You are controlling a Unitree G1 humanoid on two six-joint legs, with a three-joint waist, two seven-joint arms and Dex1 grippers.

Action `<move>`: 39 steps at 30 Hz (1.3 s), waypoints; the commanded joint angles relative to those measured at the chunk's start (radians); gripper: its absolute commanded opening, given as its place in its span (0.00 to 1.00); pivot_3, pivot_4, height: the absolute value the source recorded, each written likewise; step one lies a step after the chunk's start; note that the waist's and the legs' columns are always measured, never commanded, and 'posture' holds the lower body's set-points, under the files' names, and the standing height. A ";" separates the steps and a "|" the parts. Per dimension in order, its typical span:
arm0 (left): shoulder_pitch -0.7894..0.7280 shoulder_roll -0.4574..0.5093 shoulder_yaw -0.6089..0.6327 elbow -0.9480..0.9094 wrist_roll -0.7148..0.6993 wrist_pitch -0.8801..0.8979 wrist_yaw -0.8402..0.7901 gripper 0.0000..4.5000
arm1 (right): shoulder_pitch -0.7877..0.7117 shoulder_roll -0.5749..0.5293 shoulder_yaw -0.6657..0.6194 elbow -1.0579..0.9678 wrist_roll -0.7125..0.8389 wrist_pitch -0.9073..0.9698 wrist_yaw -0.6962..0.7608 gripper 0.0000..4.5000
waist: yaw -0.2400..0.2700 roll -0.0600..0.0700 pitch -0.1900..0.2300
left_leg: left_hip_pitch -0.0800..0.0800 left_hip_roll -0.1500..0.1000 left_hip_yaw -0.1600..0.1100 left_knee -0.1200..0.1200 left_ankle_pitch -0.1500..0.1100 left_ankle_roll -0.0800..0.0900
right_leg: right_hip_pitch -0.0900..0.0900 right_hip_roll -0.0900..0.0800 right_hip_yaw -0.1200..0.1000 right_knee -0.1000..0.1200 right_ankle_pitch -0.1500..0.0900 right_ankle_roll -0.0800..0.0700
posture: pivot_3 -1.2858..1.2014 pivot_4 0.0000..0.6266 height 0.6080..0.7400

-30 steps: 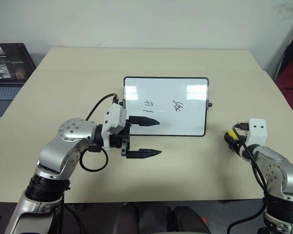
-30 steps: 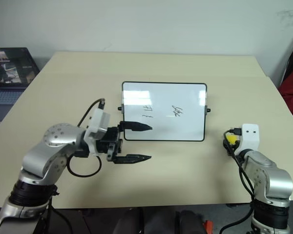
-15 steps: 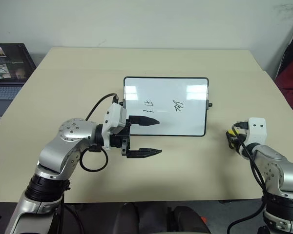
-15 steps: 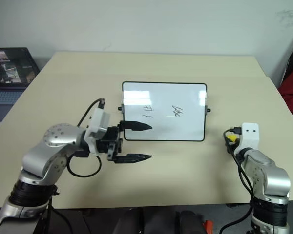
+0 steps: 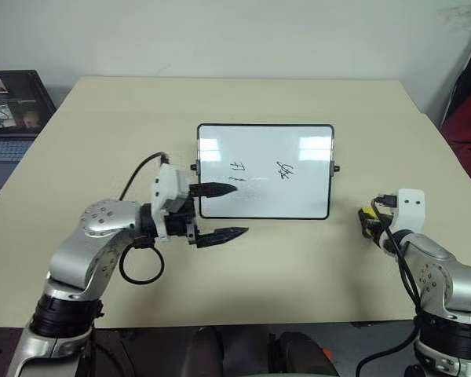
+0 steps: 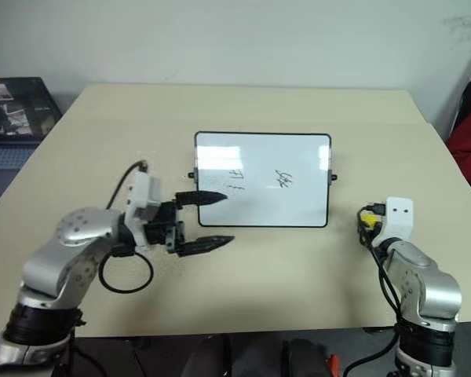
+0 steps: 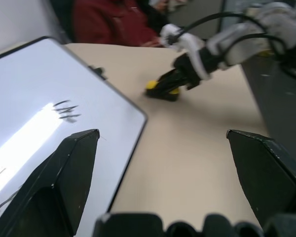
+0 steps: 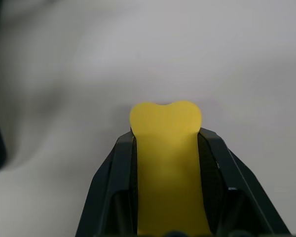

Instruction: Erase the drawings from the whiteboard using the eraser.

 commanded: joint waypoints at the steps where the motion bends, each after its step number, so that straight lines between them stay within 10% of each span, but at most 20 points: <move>1: 0.022 0.013 0.045 -0.042 0.002 0.002 0.031 1.00 | -0.010 0.023 -0.042 -0.085 0.031 0.004 -0.012 0.28 | 0.001 0.000 0.000 | 0.000 0.000 0.000 0.000 0.000 0.000 | 0.000 0.000 0.000 0.000 0.000 0.000 | 0.52 0.24 1.00; 10: 0.033 0.023 0.048 -0.064 -0.003 0.011 0.055 1.00 | 0.019 0.033 -0.023 -0.062 0.015 -0.008 -0.013 0.28 | 0.003 0.000 0.000 | 0.000 0.000 0.000 0.000 0.000 0.000 | 0.000 0.000 -0.001 0.000 0.000 0.000 | 0.52 0.24 1.00; 14: 0.038 0.036 0.041 -0.093 -0.032 0.018 0.016 1.00 | 0.004 0.006 -0.004 -0.043 0.009 0.001 -0.002 0.64 | 0.001 0.000 0.000 | 0.000 0.000 0.000 0.000 0.000 0.000 | 0.000 0.000 -0.001 0.000 0.000 0.000 | 0.52 0.24 1.00; 36: -0.034 0.052 0.007 -0.078 -0.029 -0.007 -0.117 1.00 | -0.012 -0.017 0.045 0.014 0.000 -0.029 0.001 0.64 | 0.001 0.000 0.000 | 0.000 0.000 0.000 0.000 0.000 0.000 | 0.000 0.000 0.000 0.000 0.000 0.000 | 0.52 0.24 1.00; 39: -0.032 0.050 0.008 -0.077 -0.025 -0.008 -0.119 1.00 | -0.014 -0.015 0.056 0.025 -0.003 -0.037 0.002 0.43 | 0.001 0.000 0.000 | 0.000 0.000 0.000 0.000 0.000 0.000 | 0.000 0.000 0.000 0.000 0.000 0.000 | 0.52 0.24 1.00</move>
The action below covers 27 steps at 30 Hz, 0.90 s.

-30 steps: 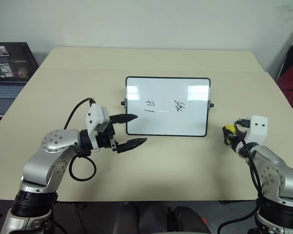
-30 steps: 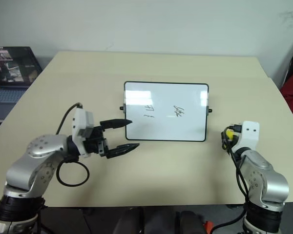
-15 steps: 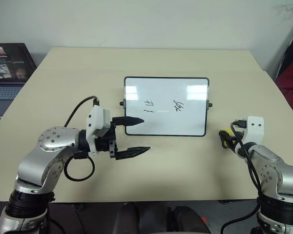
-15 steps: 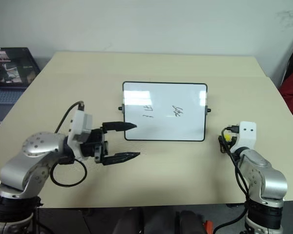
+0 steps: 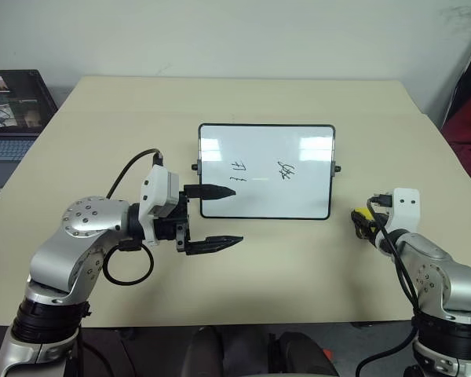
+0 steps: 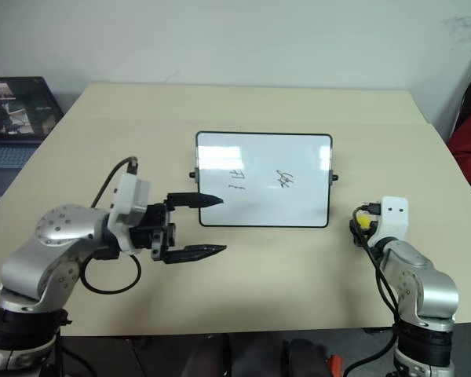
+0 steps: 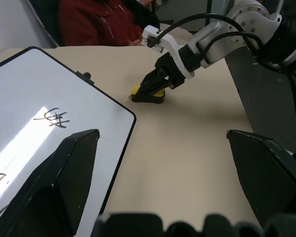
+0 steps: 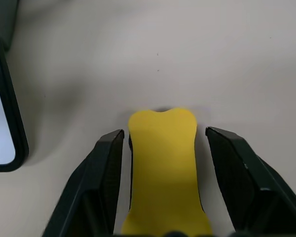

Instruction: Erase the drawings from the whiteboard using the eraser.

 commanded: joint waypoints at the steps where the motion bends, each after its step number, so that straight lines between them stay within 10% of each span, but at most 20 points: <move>1: -0.009 0.000 0.003 -0.009 0.003 -0.020 -0.002 1.00 | -0.015 -0.008 0.003 -0.005 -0.009 -0.034 0.003 0.35 | 0.000 0.000 0.000 | 0.000 0.000 0.000 0.000 0.000 0.000 | 0.000 0.000 0.000 0.000 0.000 0.000 | 0.52 0.24 1.00; 27: 0.136 -0.029 0.114 0.031 0.172 -0.014 0.339 1.00 | 0.116 -0.150 0.087 -0.301 -0.064 -0.335 0.151 0.26 | 0.000 0.000 0.000 | 0.000 0.000 -0.001 0.000 0.000 0.000 | 0.000 0.000 0.000 0.000 0.000 0.000 | 0.52 0.24 1.00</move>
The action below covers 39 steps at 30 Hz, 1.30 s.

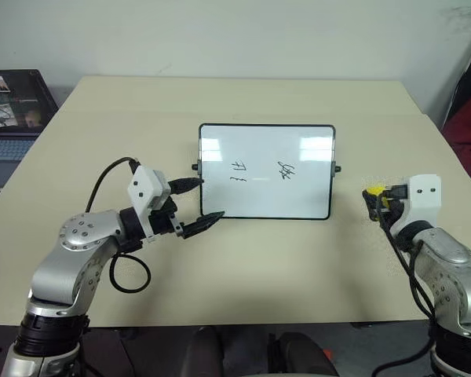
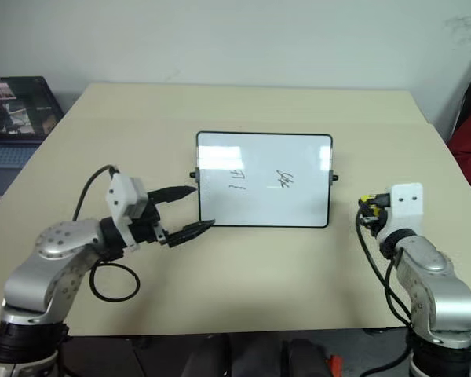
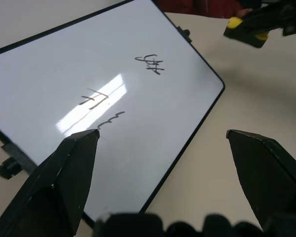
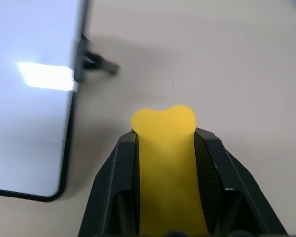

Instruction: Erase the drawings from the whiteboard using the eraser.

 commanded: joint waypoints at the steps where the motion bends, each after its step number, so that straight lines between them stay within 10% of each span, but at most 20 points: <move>1: 0.006 0.012 0.044 -0.010 0.045 -0.024 0.049 1.00 | 0.014 -0.025 0.043 -0.071 -0.019 -0.120 0.050 0.26 | 0.000 0.000 0.000 | 0.000 0.000 0.000 0.000 0.000 0.000 | 0.000 0.000 0.000 0.000 0.000 0.000 | 0.52 0.24 1.00; 13: 0.005 0.012 0.093 0.049 0.067 -0.021 0.109 1.00 | -0.244 -0.002 0.313 0.016 -0.054 -0.221 0.149 0.26 | 0.001 0.000 0.000 | 0.000 0.000 -0.002 0.001 0.000 0.000 | 0.001 0.000 -0.002 0.000 0.000 0.000 | 0.52 0.24 1.00; 23: 0.032 0.008 0.112 0.050 0.044 -0.035 0.072 1.00 | -0.562 0.130 0.530 0.480 -0.262 -0.441 0.147 0.26 | -0.004 0.000 0.000 | 0.000 0.000 -0.002 0.002 0.000 0.000 | 0.000 -0.003 -0.002 0.002 0.000 0.000 | 0.52 0.24 1.00; 39: 0.032 0.034 0.165 0.044 -0.053 -0.001 -0.038 1.00 | -0.727 0.256 0.601 0.977 -0.459 -0.737 0.135 0.26 | 0.001 -0.001 0.000 | 0.000 0.000 -0.002 0.002 0.000 0.000 | 0.001 -0.005 -0.004 0.001 0.000 -0.001 | 0.52 0.24 1.00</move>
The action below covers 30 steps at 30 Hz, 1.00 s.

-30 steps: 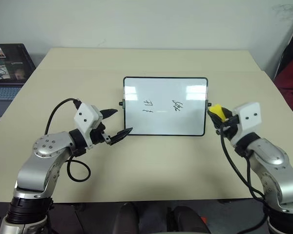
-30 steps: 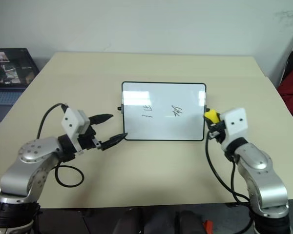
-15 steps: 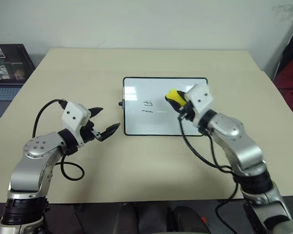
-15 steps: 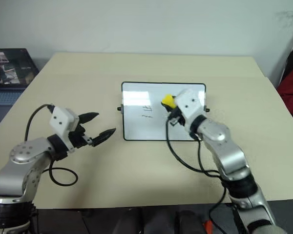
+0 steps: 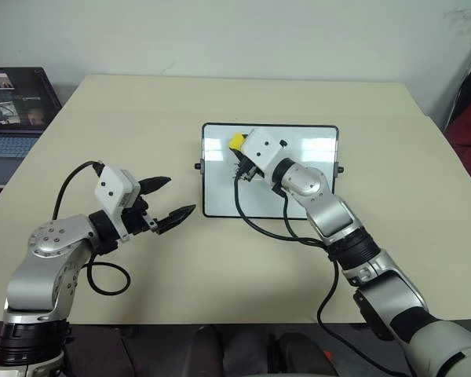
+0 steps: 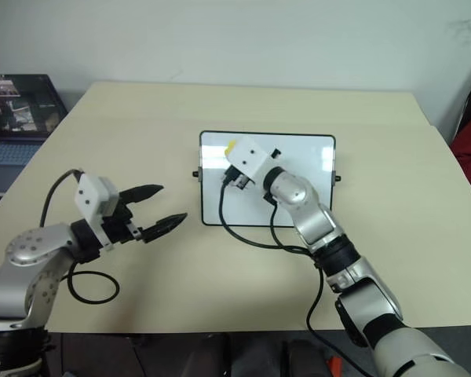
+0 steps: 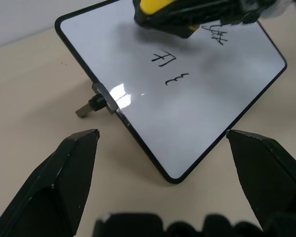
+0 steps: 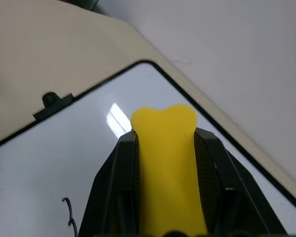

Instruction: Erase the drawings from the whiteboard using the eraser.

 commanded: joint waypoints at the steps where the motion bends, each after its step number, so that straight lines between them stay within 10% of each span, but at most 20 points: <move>1: -0.007 0.023 0.036 -0.038 -0.040 0.014 -0.016 1.00 | -0.001 -0.003 -0.007 0.037 -0.025 -0.046 0.015 0.26 | -0.001 0.000 0.000 | 0.000 0.000 0.000 0.000 0.000 0.000 | 0.000 0.000 0.000 0.000 0.000 0.000 | 0.52 0.24 1.00; 19: 0.003 0.065 0.101 0.136 -0.015 -0.047 -0.054 1.00 | 0.137 0.051 0.085 0.169 -0.118 -0.107 0.077 0.25 | -0.009 -0.004 -0.002 | 0.017 0.000 0.000 0.000 0.001 0.001 | 0.006 0.000 0.001 0.007 0.000 0.000 | 0.52 0.24 1.00; 30: 0.038 0.057 0.107 0.160 -0.019 -0.080 -0.065 1.00 | 0.052 0.066 -0.054 -0.215 -0.003 0.031 0.147 0.25 | -0.005 -0.004 -0.001 | 0.002 0.001 -0.003 0.000 0.002 0.001 | -0.005 0.000 0.001 0.013 0.000 0.000 | 0.52 0.24 1.00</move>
